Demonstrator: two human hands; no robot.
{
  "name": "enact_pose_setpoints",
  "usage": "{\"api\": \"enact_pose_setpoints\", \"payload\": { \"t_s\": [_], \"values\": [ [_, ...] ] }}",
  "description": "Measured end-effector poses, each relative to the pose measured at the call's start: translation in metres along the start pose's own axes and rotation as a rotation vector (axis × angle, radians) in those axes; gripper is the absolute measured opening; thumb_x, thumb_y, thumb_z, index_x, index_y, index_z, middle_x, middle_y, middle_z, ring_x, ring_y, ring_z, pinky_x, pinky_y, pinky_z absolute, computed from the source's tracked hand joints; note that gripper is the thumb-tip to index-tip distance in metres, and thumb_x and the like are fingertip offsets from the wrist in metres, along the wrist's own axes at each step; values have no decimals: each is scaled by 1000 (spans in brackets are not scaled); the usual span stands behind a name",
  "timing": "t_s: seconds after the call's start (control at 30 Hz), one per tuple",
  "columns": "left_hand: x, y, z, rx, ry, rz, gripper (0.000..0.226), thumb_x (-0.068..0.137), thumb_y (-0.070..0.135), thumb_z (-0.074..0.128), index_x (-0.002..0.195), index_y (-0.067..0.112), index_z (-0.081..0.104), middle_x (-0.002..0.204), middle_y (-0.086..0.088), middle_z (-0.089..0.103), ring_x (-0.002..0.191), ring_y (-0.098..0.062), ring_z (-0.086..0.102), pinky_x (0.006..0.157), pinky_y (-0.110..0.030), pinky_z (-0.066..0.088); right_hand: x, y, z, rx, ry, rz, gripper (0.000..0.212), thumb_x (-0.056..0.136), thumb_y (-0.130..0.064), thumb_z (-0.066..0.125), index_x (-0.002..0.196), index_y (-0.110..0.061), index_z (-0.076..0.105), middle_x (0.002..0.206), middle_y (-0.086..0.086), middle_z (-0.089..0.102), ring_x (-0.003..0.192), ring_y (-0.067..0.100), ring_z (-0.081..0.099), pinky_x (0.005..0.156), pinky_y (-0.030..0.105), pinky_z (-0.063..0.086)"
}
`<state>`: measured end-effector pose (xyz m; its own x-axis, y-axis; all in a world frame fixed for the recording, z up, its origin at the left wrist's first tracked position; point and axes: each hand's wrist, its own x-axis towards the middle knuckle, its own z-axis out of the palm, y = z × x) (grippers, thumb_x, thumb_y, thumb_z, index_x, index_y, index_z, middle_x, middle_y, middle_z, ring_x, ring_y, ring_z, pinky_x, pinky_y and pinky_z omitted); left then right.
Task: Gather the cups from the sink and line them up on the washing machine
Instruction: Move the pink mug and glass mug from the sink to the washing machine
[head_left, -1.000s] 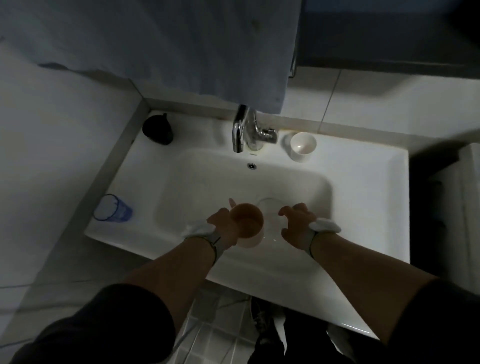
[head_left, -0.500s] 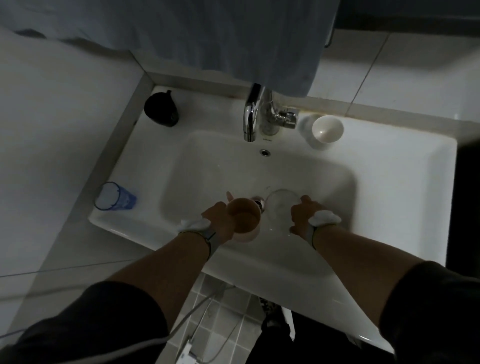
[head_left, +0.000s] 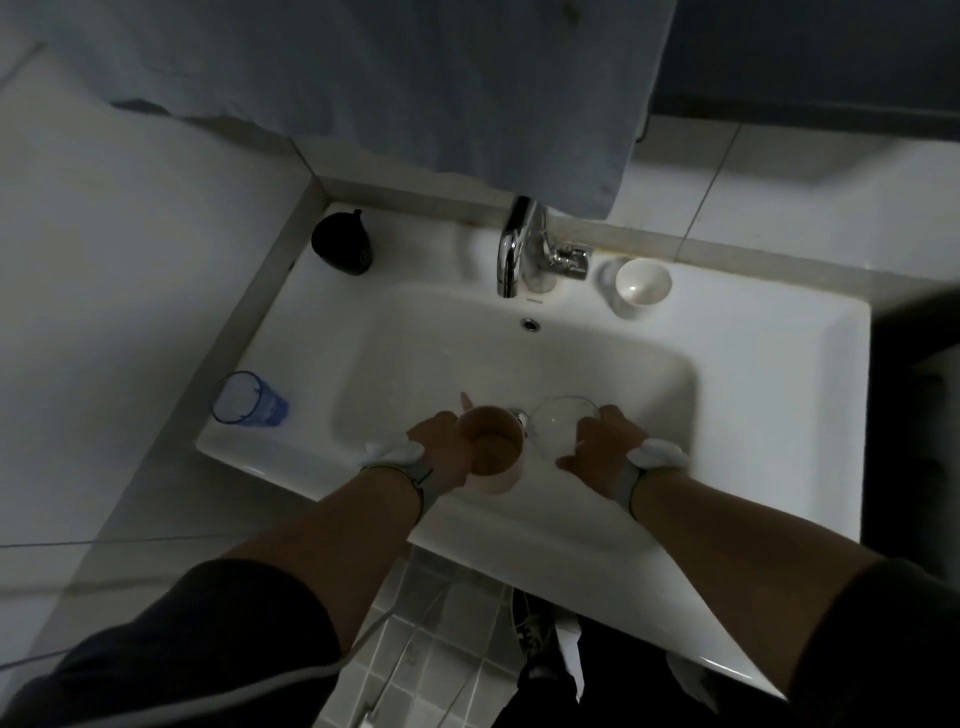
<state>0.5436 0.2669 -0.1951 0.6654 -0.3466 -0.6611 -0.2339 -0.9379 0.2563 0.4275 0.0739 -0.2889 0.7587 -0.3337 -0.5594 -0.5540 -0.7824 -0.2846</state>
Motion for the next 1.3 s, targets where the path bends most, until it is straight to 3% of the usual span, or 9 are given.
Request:
{"api": "enact_pose_setpoints", "payload": {
  "t_s": [0.23,0.33,0.4,0.47,0.57,0.77,0.9,1.1,1.3],
  "values": [
    [-22,10,-17,-1,0,67,23,91,18,62,108,3,59,95,-12,70,83,-27,67,64,-31,49,-38,-4,-32,100,162,-1,45,71,-69,66,94,-30,63,119,2,48,94,25,63,87,37,53],
    [-33,27,-23,59,-7,144,8,87,10,65,91,3,60,74,-5,58,69,-17,57,72,-33,48,-62,4,-43,161,226,19,38,72,-68,69,85,-34,55,118,-1,46,94,23,63,89,33,50],
    [-43,37,-26,151,-78,179,10,89,7,64,98,2,61,82,-10,57,78,-18,53,57,-25,41,-79,13,-46,196,275,11,36,74,-66,69,83,-35,53,118,-1,46,91,23,64,86,29,48],
    [-46,40,-25,249,-86,209,27,87,11,68,110,-2,65,102,-12,61,90,-25,60,56,-25,37,-96,22,-48,214,329,9,34,75,-65,68,82,-36,53,117,0,48,89,22,65,82,24,44],
    [-55,48,-22,309,-82,222,23,84,10,67,103,-3,70,79,-3,57,89,-31,67,51,-25,38,-121,33,-49,246,393,27,30,75,-63,69,82,-36,55,120,1,50,95,23,65,83,25,46],
    [-80,84,-16,163,-24,238,27,85,4,60,111,2,64,99,-17,71,90,-34,69,81,-41,58,-160,58,-58,255,469,80,34,76,-66,66,86,-33,61,129,-3,50,90,21,65,76,25,46],
    [-101,114,-12,187,5,278,26,89,3,58,113,-4,61,107,-17,68,95,-34,68,78,-36,55,-190,81,-69,243,504,99,38,73,-72,60,85,-37,58,121,-9,50,82,16,61,73,27,47],
    [-143,152,4,206,8,309,28,89,4,59,116,2,63,107,-15,72,97,-30,69,91,-42,54,-245,117,-84,225,582,62,36,75,-69,64,85,-35,58,116,-10,49,87,14,61,78,27,48],
    [-197,189,48,133,37,341,28,90,2,56,117,-2,60,109,-18,71,99,-33,69,86,-40,55,-318,174,-84,215,635,58,35,77,-67,65,88,-37,51,116,-6,50,94,19,62,80,27,46]
  ]
}}
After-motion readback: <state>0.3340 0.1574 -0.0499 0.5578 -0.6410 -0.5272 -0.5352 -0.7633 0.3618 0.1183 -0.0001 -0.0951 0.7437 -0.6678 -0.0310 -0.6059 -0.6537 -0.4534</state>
